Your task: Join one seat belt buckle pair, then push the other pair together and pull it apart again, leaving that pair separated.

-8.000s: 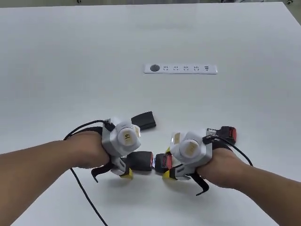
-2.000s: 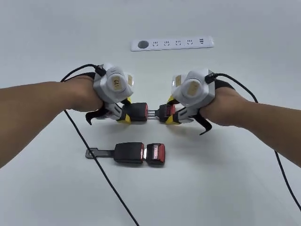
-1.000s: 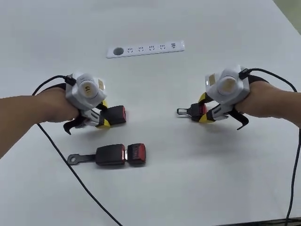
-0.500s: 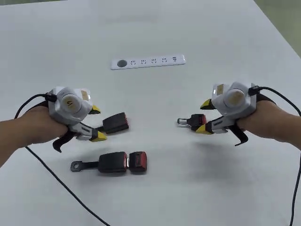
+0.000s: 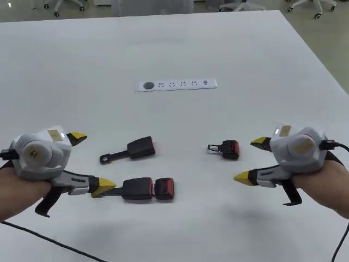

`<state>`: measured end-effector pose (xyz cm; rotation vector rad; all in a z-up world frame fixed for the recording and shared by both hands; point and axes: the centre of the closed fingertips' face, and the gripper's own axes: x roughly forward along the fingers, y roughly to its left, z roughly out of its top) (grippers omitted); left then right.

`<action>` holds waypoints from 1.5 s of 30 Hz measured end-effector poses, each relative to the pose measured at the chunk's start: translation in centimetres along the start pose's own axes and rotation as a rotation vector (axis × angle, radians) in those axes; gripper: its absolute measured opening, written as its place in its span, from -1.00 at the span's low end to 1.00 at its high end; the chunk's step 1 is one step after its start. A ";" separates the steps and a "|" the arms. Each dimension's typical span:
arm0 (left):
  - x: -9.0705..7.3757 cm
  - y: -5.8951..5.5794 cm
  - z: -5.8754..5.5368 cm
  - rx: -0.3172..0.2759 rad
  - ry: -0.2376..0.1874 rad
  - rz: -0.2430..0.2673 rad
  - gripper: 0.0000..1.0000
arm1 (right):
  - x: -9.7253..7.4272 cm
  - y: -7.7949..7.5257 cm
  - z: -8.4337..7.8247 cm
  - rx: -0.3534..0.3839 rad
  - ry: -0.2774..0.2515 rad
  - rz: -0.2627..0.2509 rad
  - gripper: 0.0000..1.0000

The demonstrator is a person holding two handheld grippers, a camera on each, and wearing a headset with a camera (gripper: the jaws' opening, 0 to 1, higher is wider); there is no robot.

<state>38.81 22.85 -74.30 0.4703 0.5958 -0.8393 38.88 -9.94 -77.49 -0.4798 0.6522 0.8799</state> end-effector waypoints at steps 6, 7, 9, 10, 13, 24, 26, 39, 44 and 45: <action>-3.3 -0.9 -2.9 -0.114 -0.021 0.072 1.00 | -2.7 1.5 -0.3 0.060 -0.065 -0.060 0.58; -3.6 -1.1 -3.2 -0.118 -0.021 0.076 1.00 | -2.9 1.6 -0.5 0.061 -0.068 -0.064 0.62; -4.3 -1.1 -3.4 -0.147 -0.038 0.104 1.00 | -3.6 1.9 -0.5 0.062 -0.083 -0.085 0.71; -4.6 -1.1 -3.6 -0.184 -0.043 0.115 1.00 | -4.0 2.1 -0.7 0.068 -0.085 -0.089 0.76; -5.0 -1.6 -3.8 -0.193 -0.049 0.121 1.00 | -4.5 2.2 -1.3 0.073 -0.081 -0.109 0.99; -4.9 -2.6 -3.9 -0.210 -0.049 0.114 1.00 | -5.3 2.6 -1.8 0.130 -0.086 -0.123 1.00; -4.8 -2.7 -3.7 -0.210 -0.050 0.113 1.00 | -5.4 2.5 -1.8 0.124 -0.085 -0.131 1.00; -4.9 -3.2 -4.2 -0.216 -0.041 0.118 1.00 | -5.6 2.4 -0.9 0.096 -0.156 -0.165 1.00; -5.0 -3.4 -4.4 -0.218 -0.041 0.120 1.00 | -5.4 2.5 -0.9 0.099 -0.156 -0.160 1.00; -5.0 -3.4 -4.4 -0.220 -0.041 0.121 1.00 | -5.4 2.5 -0.8 0.098 -0.156 -0.161 1.00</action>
